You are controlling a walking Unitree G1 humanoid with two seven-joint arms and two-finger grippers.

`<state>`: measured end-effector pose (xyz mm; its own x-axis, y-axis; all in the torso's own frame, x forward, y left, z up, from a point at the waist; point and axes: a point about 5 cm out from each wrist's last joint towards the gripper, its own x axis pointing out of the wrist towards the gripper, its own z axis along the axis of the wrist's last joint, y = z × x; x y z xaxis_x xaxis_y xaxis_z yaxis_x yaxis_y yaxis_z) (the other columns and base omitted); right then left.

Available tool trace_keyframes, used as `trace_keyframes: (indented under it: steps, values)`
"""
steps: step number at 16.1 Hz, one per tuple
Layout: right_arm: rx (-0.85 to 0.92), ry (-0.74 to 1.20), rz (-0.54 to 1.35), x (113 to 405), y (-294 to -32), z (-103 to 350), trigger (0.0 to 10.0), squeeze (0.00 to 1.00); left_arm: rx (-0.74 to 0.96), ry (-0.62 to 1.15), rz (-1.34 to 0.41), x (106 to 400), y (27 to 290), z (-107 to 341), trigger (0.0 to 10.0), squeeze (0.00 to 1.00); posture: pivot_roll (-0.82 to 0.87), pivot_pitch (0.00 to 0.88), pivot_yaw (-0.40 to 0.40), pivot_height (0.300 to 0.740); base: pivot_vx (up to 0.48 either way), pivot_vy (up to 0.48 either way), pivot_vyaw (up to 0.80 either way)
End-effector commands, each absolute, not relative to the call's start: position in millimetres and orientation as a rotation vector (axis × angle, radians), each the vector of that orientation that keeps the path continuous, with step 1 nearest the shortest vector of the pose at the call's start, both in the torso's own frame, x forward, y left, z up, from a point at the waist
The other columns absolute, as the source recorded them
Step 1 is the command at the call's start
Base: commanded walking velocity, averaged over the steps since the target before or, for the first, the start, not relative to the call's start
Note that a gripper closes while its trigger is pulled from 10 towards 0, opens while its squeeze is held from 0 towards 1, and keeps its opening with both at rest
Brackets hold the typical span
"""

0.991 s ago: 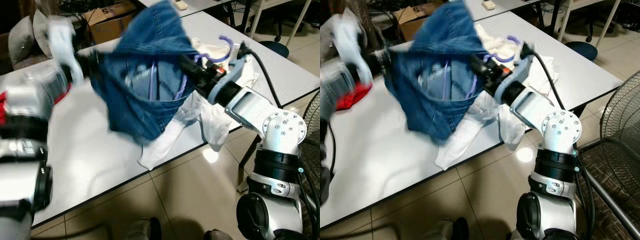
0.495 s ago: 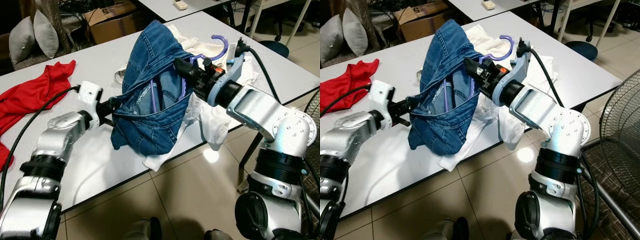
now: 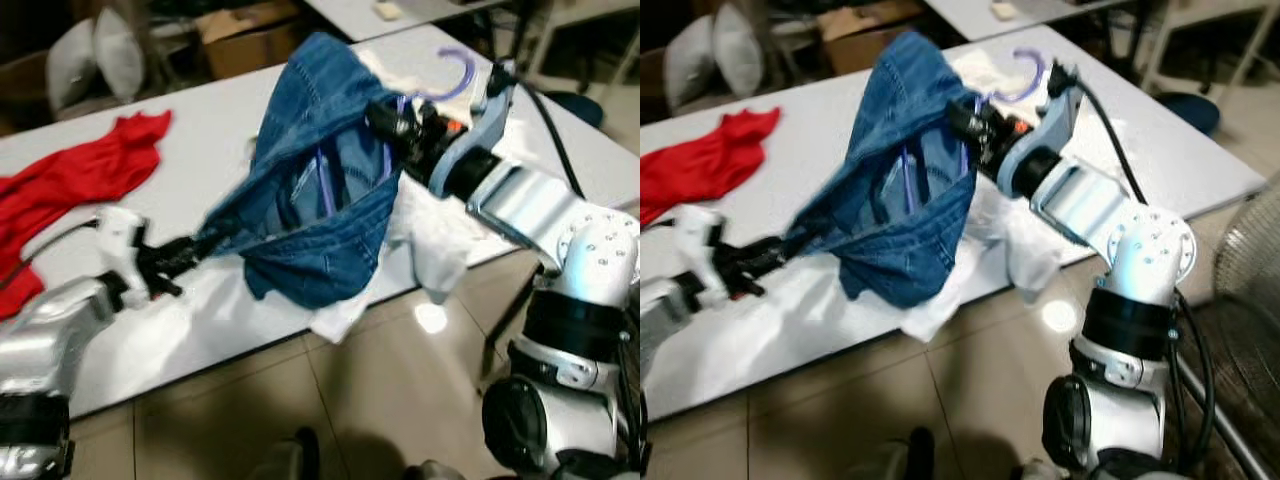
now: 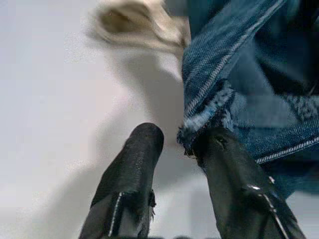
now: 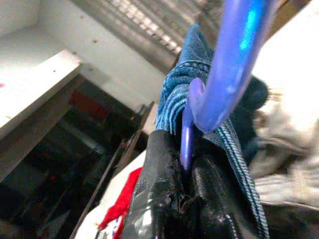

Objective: Hang hanger

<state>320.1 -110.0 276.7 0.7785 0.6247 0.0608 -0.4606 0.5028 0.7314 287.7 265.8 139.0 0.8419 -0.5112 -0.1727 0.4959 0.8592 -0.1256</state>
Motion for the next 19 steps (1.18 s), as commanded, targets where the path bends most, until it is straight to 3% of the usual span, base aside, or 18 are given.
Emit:
trace_keyframes:
  steps: [1, 2, 3, 4, 6, 10, 13, 19]
  values:
    - [0.821, 0.148, 0.733, 319.0, -103.7, 294.7, 10.0, 0.00, -0.089, 0.155, -0.462, 278.9, 287.3, 152.9, 10.0, 1.00, -0.07, 0.081, 0.109, 0.740, 0.000, 0.000, 0.77]
    - [0.817, 0.139, 0.755, 319.3, -100.9, 299.0, 10.0, 0.00, -0.129, 0.116, -0.467, 271.5, 292.2, 162.6, 10.0, 1.00, -0.07, 0.082, 0.105, 0.740, 0.000, 0.000, 0.77]
    - [0.817, 0.136, 0.767, 319.2, -99.7, 300.4, 10.0, 0.00, -0.160, 0.107, -0.485, 267.6, 292.3, 166.3, 10.0, 0.00, -0.06, 0.084, 0.101, 0.740, 0.000, 0.000, 0.77]
    - [0.811, 0.130, 0.786, 319.4, -97.4, 303.6, 10.0, 0.00, -0.201, 0.096, -0.537, 258.8, 290.5, 174.6, 10.0, 0.00, -0.06, 0.085, 0.097, 0.740, 0.000, 0.000, 0.77]
    - [0.765, 0.131, 0.858, 316.7, -90.2, 312.7, 10.0, 0.00, -0.054, 0.158, -0.583, 239.8, 282.1, 191.1, 10.0, 0.00, -0.05, 0.089, 0.098, 0.740, 0.000, 0.000, 0.78]
    - [0.593, 0.152, 0.866, 302.6, -93.1, 311.1, 10.0, 0.00, 0.049, 0.193, -0.700, 208.2, 240.7, 206.9, 10.0, 0.00, -0.06, 0.088, 0.096, 0.740, 0.000, 0.000, 0.80]
    - [0.559, 0.191, 0.841, 295.4, -102.3, 301.1, 10.0, 0.00, 0.067, 0.209, -0.685, 205.5, 221.1, 204.9, 10.0, 0.00, -0.06, 0.084, 0.086, 0.740, 0.000, 0.000, 0.80]
    - [0.321, 0.379, 0.798, 274.8, -106.0, 260.1, 10.0, 0.00, 0.089, 0.292, -0.755, 188.6, 188.4, 193.7, 10.0, 0.00, -0.07, 0.128, 0.053, 0.740, 0.000, 0.000, 0.80]
